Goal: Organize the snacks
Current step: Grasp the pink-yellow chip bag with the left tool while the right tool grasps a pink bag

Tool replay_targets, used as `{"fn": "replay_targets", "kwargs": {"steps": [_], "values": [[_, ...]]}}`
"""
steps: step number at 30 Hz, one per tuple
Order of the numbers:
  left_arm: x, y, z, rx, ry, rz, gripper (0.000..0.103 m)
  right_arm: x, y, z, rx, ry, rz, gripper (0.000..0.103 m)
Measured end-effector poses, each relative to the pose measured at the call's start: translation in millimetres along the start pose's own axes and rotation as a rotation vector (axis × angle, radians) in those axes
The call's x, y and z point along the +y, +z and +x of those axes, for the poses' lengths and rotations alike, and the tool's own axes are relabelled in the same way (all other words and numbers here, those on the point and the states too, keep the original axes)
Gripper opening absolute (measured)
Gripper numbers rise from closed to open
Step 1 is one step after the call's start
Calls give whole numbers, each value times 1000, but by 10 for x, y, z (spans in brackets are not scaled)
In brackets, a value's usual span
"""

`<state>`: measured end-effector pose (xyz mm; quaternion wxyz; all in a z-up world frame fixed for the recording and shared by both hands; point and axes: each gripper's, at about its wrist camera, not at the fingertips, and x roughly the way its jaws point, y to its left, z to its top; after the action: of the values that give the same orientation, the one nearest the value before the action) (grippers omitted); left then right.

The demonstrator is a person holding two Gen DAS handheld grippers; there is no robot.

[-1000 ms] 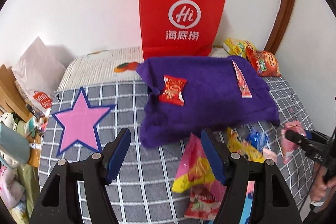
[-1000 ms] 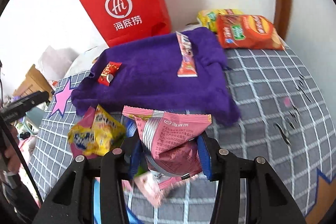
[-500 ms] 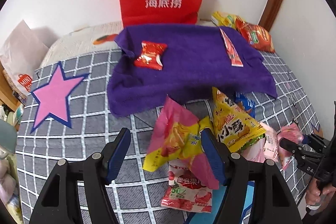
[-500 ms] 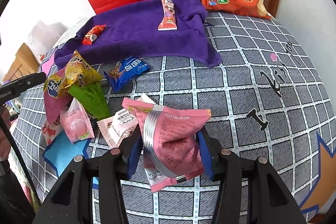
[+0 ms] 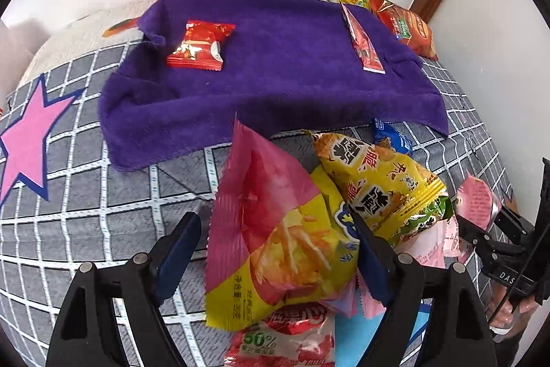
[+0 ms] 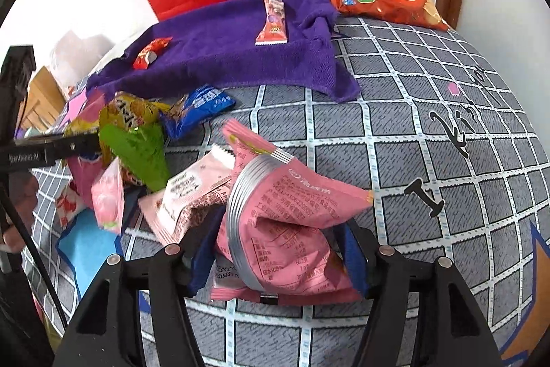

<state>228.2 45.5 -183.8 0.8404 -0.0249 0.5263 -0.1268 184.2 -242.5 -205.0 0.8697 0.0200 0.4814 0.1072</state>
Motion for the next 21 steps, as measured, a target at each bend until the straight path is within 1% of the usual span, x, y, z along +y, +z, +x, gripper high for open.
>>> {"fn": "replay_targets", "kwargs": {"steps": [1, 2, 3, 4, 5, 7, 8, 9, 13, 21], "values": [[-12, -1, 9, 0, -1, 4, 83, -5, 9, 5, -5, 1, 7, 64], [-33, -15, 6, -7, -3, 10, 81, -13, 13, 5, -9, 1, 14, 61], [-39, -13, -6, -12, -5, 13, 73, -19, 22, 10, -14, -5, 19, 56], [-46, -15, -23, -17, -13, 15, 68, -24, 24, 7, -18, -15, 19, 54], [-51, -13, -42, -17, -20, 17, 68, -32, 23, 3, -18, -17, 19, 52], [-42, -11, -90, -30, -10, 20, 64, -52, 25, -7, -18, -9, 30, 49], [-29, -15, -129, -38, -3, 22, 58, -69, 22, -16, -17, 2, 44, 48], [-5, -14, -151, -38, -2, 19, 58, -73, 15, -23, -16, 7, 53, 47], [93, -29, -290, -59, -10, 0, 58, -79, 10, -94, -26, 16, 74, 46], [229, -79, -654, -136, 17, -26, 58, 42, 109, -301, -73, 19, 73, 46]]}}
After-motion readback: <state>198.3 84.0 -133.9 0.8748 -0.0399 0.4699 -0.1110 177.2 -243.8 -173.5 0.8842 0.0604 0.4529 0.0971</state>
